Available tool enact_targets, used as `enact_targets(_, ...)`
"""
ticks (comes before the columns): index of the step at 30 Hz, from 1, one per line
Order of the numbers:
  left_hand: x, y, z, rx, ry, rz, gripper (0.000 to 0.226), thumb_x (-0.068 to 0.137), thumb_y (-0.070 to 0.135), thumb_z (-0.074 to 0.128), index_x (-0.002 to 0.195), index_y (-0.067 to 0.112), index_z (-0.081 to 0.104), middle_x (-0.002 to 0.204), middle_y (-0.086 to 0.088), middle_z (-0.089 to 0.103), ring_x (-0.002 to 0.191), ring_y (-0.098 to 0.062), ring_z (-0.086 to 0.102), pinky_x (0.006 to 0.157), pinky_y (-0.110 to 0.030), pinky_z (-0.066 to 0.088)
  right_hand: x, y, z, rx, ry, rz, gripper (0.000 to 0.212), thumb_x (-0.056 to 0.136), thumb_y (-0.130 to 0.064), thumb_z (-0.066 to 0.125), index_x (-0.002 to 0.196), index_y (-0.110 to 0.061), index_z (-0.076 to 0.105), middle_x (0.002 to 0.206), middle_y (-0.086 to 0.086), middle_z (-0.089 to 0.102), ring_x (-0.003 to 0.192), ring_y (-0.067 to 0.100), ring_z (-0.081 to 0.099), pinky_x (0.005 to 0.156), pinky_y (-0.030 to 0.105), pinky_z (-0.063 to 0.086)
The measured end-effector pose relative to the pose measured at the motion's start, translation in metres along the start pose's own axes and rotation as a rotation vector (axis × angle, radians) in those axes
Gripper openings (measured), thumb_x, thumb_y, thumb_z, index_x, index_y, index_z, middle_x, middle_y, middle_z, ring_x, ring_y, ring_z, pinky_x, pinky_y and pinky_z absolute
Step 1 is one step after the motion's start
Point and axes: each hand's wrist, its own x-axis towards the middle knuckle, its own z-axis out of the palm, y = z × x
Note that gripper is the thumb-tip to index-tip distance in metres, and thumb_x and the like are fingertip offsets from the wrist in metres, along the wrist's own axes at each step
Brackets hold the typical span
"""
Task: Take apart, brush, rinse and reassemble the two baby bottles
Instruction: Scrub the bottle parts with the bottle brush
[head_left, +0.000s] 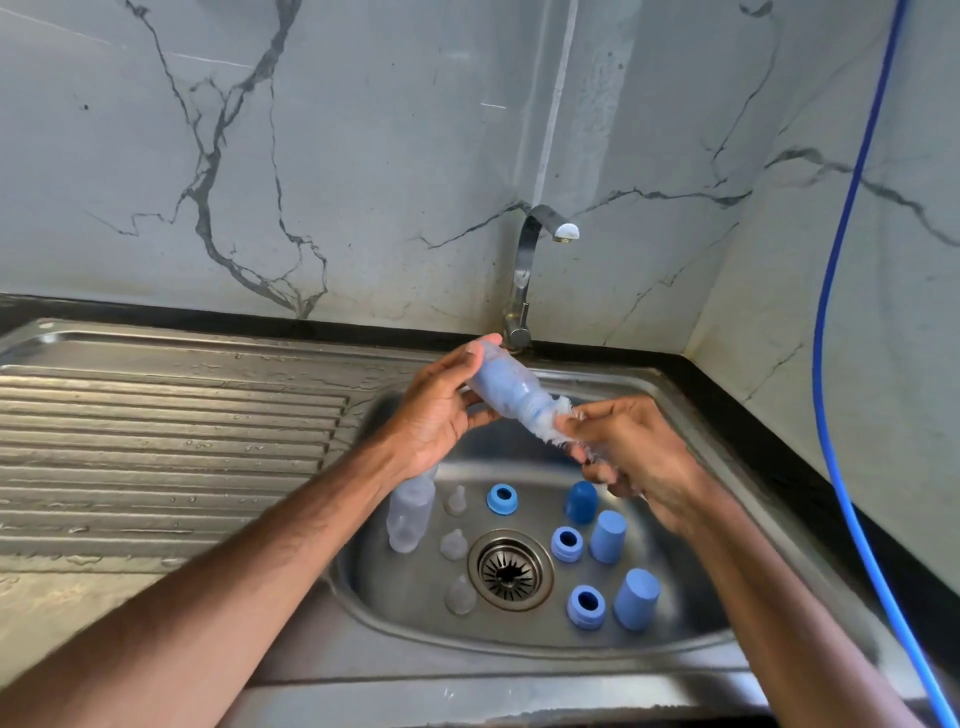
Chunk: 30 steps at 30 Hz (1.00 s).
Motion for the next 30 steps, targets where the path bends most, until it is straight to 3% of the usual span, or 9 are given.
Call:
enact_targets(2,0.003,0.006,-0.002,-0.094,0.031,0.032,0.124,0.042,0.055,0.097,0.145,0.005,0.052,0.14,-0.02,0.058,0.118,-0.03,0.062,0.083,-0.039,0.063,0.0,-0.001,-0.013,0.186,-0.108,0.132,0.019,0.097,-0.022,0.063,0.096,-0.014,0.08,0.063,-0.004,0.049,0.041,0.005,0.031,0.031,0.015,0.02)
enact_targets(3,0.004,0.007,-0.005,-0.132,0.047,0.039,0.124,0.041,0.053,0.098,0.145,0.004,0.052,0.139,-0.022,0.057,0.117,-0.031,0.061,0.081,-0.039,0.064,0.001,-0.001,-0.018,0.25,-0.143,0.179,0.022,0.097,-0.02,0.058,0.101,-0.012,0.078,0.063,-0.006,0.045,0.041,0.004,0.027,0.03,0.015,0.019)
enact_targets(8,0.008,-0.006,0.001,-0.147,0.096,0.036,0.057,0.094,0.03,0.058,0.146,0.007,0.051,0.144,-0.024,0.053,0.123,-0.034,0.06,0.088,-0.04,0.062,0.011,-0.005,0.008,0.372,-0.098,0.276,0.029,0.098,-0.01,0.045,0.111,-0.008,0.07,0.063,-0.006,0.038,0.041,0.002,0.023,0.033,0.015,0.01)
enact_targets(13,0.013,0.007,-0.013,-0.131,0.232,0.079,0.041,0.107,0.019,0.048,0.143,0.0,0.052,0.128,-0.021,0.06,0.114,-0.032,0.061,0.09,-0.046,0.057,0.005,-0.004,0.002,0.293,-0.047,0.235,0.034,0.098,-0.012,0.045,0.11,-0.007,0.076,0.063,-0.006,0.044,0.043,0.003,0.027,0.03,0.016,0.019)
enact_targets(18,0.004,-0.003,0.006,-0.118,0.173,0.011,0.044,0.105,0.023,0.052,0.145,0.007,0.052,0.143,-0.021,0.054,0.132,-0.036,0.056,0.104,-0.051,0.053,0.005,-0.011,0.016,0.275,0.1,0.239,0.029,0.099,-0.011,0.046,0.114,-0.006,0.071,0.062,-0.005,0.047,0.042,0.004,0.029,0.031,0.017,0.018)
enact_targets(22,0.005,0.002,-0.002,-0.13,0.256,0.038,0.042,0.104,0.019,0.054,0.142,0.001,0.054,0.138,-0.021,0.059,0.123,-0.037,0.06,0.095,-0.049,0.055,-0.011,-0.014,0.011,-0.032,0.22,0.102,0.022,0.103,-0.021,0.059,0.095,-0.009,0.075,0.058,-0.002,0.059,0.04,0.008,0.043,0.035,0.018,0.029)
enact_targets(25,0.003,0.001,-0.004,-0.133,0.264,0.005,0.042,0.105,0.018,0.052,0.141,-0.003,0.052,0.136,-0.026,0.058,0.125,-0.041,0.059,0.103,-0.057,0.051,-0.014,-0.021,0.018,-0.559,0.407,-0.155,0.022,0.095,-0.024,0.066,0.078,-0.014,0.075,0.06,0.001,0.07,0.051,0.02,0.063,0.044,0.03,0.049)
enact_targets(28,0.0,-0.008,0.005,-0.092,0.25,-0.031,0.042,0.104,0.02,0.055,0.138,-0.004,0.055,0.14,-0.027,0.056,0.13,-0.043,0.056,0.107,-0.061,0.047,-0.012,-0.028,0.036,-0.876,0.49,-0.295,0.009,0.091,-0.03,0.071,0.096,-0.024,0.076,0.084,0.006,0.074,0.078,0.035,0.067,0.067,0.04,0.056)
enact_targets(30,0.001,-0.008,0.002,-0.095,0.276,-0.021,0.041,0.104,0.022,0.056,0.133,-0.006,0.057,0.137,-0.028,0.059,0.128,-0.042,0.059,0.106,-0.06,0.048,-0.015,-0.027,0.034,-0.953,0.585,-0.371,0.016,0.089,-0.03,0.077,0.105,-0.032,0.077,0.086,0.005,0.075,0.074,0.036,0.068,0.062,0.035,0.052)
